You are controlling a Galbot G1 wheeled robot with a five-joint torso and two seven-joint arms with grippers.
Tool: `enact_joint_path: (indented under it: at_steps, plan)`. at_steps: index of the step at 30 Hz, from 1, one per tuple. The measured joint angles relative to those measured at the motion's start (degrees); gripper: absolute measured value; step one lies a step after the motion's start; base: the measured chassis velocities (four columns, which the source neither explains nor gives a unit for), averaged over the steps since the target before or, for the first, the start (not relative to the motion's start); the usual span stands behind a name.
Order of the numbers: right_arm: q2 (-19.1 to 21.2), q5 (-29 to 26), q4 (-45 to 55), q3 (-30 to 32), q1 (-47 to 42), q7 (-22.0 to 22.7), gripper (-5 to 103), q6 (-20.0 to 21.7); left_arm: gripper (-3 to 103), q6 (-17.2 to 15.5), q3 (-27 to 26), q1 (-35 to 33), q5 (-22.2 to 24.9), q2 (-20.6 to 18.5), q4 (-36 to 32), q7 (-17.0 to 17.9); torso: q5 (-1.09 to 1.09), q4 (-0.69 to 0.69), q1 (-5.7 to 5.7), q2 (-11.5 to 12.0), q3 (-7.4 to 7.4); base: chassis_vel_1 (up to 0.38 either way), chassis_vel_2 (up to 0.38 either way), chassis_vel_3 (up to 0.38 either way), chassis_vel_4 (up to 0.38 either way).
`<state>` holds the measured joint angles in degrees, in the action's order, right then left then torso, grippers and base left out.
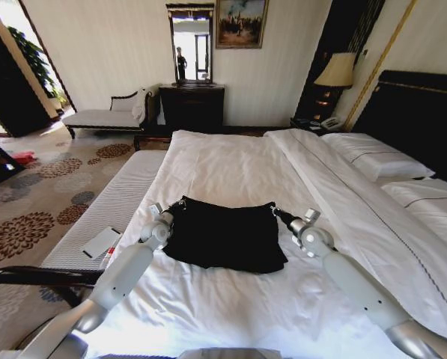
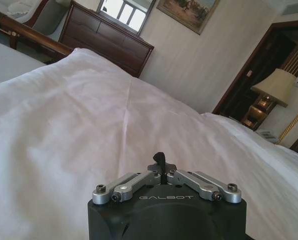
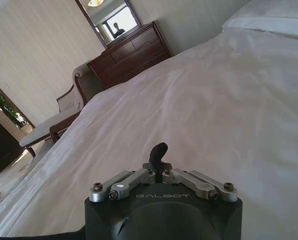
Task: Fold the clothes on the bed.
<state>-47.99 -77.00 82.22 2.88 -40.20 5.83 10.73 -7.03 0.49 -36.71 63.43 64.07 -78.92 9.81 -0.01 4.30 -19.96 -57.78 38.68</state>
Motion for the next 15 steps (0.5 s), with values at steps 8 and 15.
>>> enact_joint_path:
  at_steps: [8,15]
  plan:
    - [-2.32,0.79,-6.06,-4.86,5.69,-1.23,1,-0.76,1,0.66,-0.34,1.86,-1.09,2.03,5.79,-1.67,0.01,0.00,0.00,0.00,0.00,0.000,0.000,0.000,0.000]
    - [-2.99,1.43,-8.86,-5.10,6.45,-1.84,1,-1.48,1,1.31,-1.85,3.23,-1.40,2.78,8.60,-2.28,0.01,0.02,0.00,0.00,0.00,0.000,0.000,0.000,0.000]
